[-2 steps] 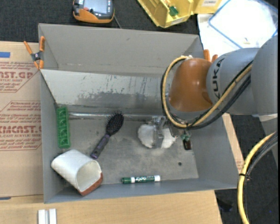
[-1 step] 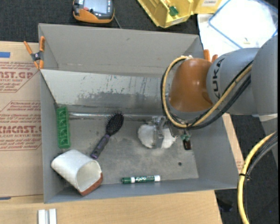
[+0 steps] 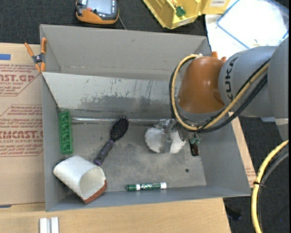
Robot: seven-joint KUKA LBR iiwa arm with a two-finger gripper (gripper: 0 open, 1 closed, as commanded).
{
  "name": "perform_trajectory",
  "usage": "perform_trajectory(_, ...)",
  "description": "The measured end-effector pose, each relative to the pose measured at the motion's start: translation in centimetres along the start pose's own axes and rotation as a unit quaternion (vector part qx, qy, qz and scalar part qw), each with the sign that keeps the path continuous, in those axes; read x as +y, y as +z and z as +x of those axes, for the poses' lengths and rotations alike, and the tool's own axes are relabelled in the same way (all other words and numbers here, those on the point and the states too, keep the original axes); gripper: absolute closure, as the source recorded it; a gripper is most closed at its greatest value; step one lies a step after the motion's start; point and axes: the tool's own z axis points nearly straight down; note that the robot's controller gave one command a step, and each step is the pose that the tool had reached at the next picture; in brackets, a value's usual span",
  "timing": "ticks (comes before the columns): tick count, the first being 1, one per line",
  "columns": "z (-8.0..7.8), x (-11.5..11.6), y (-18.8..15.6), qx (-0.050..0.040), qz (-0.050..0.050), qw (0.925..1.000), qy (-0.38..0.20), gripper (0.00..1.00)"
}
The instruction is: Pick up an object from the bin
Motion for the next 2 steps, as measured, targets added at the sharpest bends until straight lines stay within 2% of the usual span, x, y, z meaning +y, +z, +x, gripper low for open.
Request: perform_trajectory(2, -0.2, 0.1, -6.3, -0.0021, 0.000, 1.0000, 0.000, 1.00)
